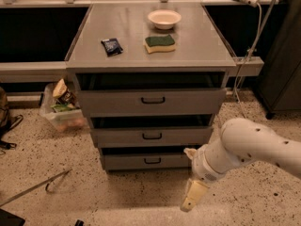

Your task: Open middle drawer

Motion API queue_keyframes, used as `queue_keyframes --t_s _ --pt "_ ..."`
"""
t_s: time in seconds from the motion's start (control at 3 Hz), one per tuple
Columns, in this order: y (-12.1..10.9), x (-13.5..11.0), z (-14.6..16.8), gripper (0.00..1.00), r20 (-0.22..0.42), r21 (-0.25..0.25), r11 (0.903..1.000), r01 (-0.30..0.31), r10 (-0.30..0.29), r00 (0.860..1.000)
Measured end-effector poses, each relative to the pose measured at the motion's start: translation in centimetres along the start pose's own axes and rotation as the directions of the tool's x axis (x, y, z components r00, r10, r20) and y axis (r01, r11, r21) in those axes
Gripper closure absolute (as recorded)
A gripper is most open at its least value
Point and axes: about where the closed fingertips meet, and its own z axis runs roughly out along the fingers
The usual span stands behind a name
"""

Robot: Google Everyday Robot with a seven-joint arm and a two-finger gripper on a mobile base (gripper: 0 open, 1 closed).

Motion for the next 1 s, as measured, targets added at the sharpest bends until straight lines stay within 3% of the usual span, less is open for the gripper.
queue_keyframes --t_s 0.33,0.67,1.0 --pt "-2.8 1.3 4.6 0.00 -0.011 0.064 0.9975 -0.029 0.030 0.999" --pt "-6.9 2.9 7.1 0.00 -0.061 0.183 0.9816 -0.056 0.068 0.996" --pt "-9.0 2.0 7.1 0.00 -0.037 0.244 0.9658 -0.088 0.100 0.994"
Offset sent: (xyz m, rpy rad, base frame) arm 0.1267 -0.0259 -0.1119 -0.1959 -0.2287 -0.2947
